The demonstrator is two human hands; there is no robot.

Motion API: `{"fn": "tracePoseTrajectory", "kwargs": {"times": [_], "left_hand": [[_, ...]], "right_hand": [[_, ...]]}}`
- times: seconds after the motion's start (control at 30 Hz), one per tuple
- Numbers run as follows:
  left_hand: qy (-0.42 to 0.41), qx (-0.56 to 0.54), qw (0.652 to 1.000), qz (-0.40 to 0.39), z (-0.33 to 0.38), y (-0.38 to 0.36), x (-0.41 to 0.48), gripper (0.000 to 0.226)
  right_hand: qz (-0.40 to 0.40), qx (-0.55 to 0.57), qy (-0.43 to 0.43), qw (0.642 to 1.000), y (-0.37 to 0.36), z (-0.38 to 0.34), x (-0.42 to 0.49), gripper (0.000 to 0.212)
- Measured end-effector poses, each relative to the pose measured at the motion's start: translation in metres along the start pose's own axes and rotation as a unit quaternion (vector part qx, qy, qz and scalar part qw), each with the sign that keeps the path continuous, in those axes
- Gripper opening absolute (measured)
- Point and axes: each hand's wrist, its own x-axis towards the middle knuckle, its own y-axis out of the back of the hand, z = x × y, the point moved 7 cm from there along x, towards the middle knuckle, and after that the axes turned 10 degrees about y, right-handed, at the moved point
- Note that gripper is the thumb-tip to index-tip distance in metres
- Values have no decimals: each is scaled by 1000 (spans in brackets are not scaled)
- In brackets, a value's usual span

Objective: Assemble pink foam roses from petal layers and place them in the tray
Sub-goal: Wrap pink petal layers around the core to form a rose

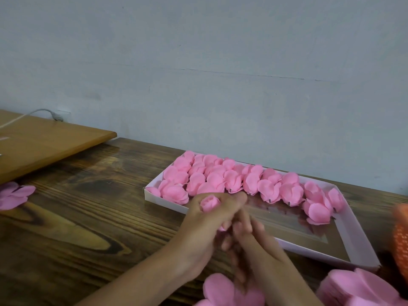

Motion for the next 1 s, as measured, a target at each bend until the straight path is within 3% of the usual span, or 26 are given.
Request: {"fn": "tracePoseTrajectory", "kwargs": {"times": [0.07, 0.17, 0.23, 0.3, 0.4, 0.53, 0.63, 0.7, 0.8, 0.93, 1.0], "left_hand": [[-24, -15, 997, 77, 1, 17, 5, 49], [-53, 31, 984, 164, 5, 37, 7, 47], [-61, 116, 979, 156, 7, 32, 7, 39], [-77, 160, 977, 114, 8, 20, 5, 28], [-88, 205, 971, 91, 6, 15, 5, 42], [-38, 285, 945, 158, -4, 29, 6, 66], [-36, 290, 944, 157, -5, 30, 9, 66], [-52, 268, 954, 121, -6, 23, 9, 51], [-57, 233, 968, 71, -7, 11, 6, 48], [-51, 224, 968, 96, -3, 16, 7, 21], [-42, 183, 978, 92, -5, 19, 6, 42]], "right_hand": [[42, 18, 16, 999, 9, -7, 9, 20], [99, -142, 192, 966, 30, -47, 7, 8], [89, -223, 258, 936, 34, -67, 6, 10], [45, -308, 296, 903, 24, -72, 5, 27], [25, -386, 323, 864, 16, -68, 6, 35], [13, -417, 328, 848, 12, -66, 6, 36], [7, -411, 339, 846, 10, -67, 6, 35], [-4, -399, 334, 854, 10, -67, 5, 34], [-28, -386, 317, 866, 10, -67, 7, 34], [-50, -360, 311, 878, 13, -73, 10, 31], [-14, -306, 290, 907, 27, -76, 15, 24]]}}
